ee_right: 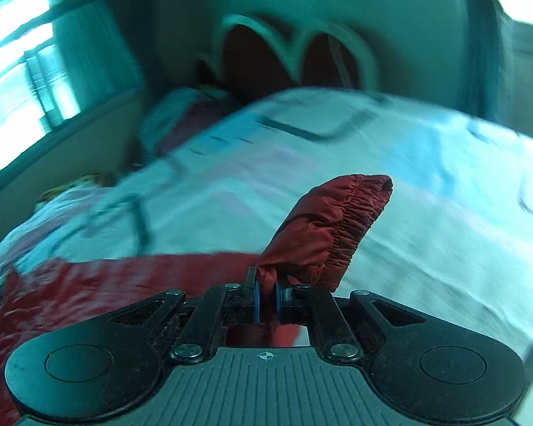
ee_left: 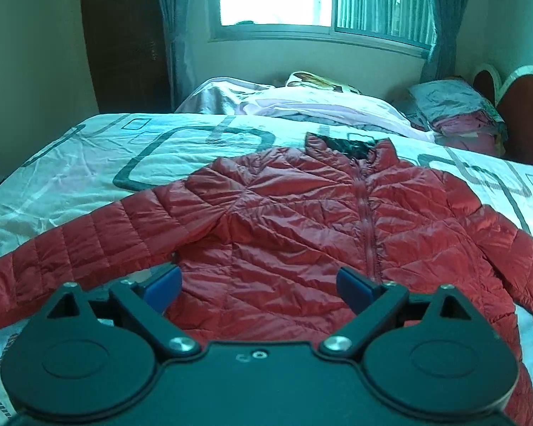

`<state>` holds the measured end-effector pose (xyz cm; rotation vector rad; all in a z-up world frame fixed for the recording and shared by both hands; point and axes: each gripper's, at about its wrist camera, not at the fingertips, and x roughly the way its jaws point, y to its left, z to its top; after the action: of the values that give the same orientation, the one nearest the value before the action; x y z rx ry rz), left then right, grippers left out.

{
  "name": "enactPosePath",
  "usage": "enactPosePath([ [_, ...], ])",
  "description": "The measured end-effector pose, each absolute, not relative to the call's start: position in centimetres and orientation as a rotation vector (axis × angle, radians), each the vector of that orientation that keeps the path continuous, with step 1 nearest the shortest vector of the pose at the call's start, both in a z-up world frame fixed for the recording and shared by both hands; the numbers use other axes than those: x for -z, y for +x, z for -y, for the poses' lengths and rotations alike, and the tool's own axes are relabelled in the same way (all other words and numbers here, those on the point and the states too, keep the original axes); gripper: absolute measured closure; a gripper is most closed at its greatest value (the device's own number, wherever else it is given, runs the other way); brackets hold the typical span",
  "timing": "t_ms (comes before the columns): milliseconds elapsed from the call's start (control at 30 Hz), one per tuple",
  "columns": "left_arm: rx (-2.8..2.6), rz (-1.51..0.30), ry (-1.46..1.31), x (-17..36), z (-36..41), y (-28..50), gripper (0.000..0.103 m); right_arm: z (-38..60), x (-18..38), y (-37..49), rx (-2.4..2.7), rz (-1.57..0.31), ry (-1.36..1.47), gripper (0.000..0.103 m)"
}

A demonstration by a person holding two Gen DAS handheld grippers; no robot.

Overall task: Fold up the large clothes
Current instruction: 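Fold the gripped sleeve across the jacket body with the right tool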

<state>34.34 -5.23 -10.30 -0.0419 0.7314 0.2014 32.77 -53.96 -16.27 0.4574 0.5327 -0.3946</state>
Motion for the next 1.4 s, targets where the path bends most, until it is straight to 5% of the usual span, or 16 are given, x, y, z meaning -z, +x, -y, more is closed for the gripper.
enactPosePath([
  [467,-0.24,-0.702,-0.139,9.9,-2.9,34.2,0.009,28.8,11.3,44.3,-0.087,-0.527,0.294,0.096],
  [933,-0.189,-0.722,-0.154,11.0,-6.8,38.5,0.009,11.0,18.7,49.5,-0.349,-0.795,0.169,0.094],
  [1000,-0.149,-0.725,-0.161,11.1,-6.2,39.2,0.009,12.1,18.6,48.4,-0.369,-0.793,0.184,0.062],
  [1033,-0.132,-0.726,-0.168,11.2,-6.0,39.5,0.009,12.5,18.3,47.9,-0.375,-0.773,0.199,0.023],
  [1067,-0.111,-0.727,-0.175,11.3,-5.6,39.9,0.009,12.9,17.9,47.3,-0.365,-0.738,0.198,0.006],
  [1300,0.053,-0.784,-0.201,13.2,-1.4,43.1,0.009,18.3,15.1,44.2,-0.284,-0.647,0.165,0.006],
  [1400,0.084,-0.833,-0.19,15.2,0.2,44.9,0.02,21.5,15.1,42.6,-0.192,-0.623,0.106,0.006],
])
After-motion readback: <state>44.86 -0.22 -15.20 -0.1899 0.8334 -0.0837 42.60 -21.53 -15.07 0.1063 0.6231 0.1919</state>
